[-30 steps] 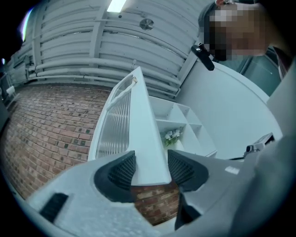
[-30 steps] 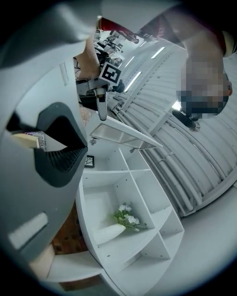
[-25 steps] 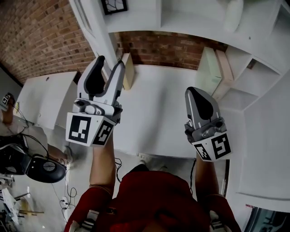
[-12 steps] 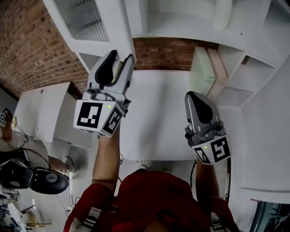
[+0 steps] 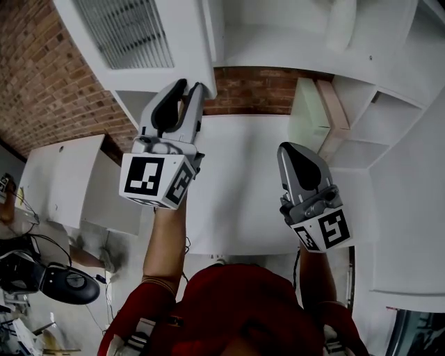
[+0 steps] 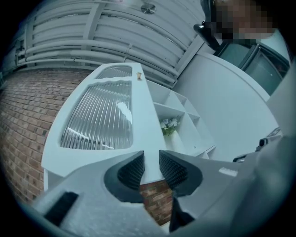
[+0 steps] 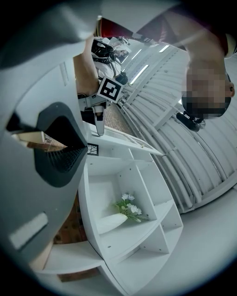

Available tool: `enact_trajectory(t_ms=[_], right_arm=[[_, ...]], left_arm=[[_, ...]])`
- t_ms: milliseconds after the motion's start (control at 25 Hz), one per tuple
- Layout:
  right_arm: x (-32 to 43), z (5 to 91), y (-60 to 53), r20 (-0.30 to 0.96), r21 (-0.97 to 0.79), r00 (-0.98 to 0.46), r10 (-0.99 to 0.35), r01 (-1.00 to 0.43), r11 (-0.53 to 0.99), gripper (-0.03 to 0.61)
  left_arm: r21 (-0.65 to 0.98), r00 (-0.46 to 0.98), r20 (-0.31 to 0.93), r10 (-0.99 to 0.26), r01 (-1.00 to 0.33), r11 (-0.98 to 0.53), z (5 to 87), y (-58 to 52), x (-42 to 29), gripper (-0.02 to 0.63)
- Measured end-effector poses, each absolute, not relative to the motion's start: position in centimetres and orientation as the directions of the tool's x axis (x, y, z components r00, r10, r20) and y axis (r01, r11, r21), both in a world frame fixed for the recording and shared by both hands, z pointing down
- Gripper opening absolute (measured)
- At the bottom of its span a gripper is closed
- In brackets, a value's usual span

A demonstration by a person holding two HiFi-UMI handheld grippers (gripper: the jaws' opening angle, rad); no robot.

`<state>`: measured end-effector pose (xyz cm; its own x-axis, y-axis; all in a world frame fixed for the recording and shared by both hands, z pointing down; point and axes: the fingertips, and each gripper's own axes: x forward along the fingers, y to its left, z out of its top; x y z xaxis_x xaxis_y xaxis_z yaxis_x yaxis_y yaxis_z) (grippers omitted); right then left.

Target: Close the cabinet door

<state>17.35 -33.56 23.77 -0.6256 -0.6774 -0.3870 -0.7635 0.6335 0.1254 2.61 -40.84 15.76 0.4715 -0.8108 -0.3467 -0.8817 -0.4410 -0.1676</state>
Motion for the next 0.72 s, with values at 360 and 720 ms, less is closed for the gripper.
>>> enact_trajectory(t_ms=[360,720], right_arm=[[16.9,24.3,-35.3,-0.378,0.127,-0.62,-0.688,-0.771,0.624,0.012],[17.1,24.6,-36.6,-0.376,0.114,-0.603,-0.704,-0.784,0.61,0.012]], left_arm=[[-0.17,0.486,-0.358,-0.798,-0.874,-0.456,15.9,-43.0,2.8,0.057],[-0.179,0.49,-0.351,-0.798,-0.871,-0.457,16.0,-45.0,3.2,0.047]])
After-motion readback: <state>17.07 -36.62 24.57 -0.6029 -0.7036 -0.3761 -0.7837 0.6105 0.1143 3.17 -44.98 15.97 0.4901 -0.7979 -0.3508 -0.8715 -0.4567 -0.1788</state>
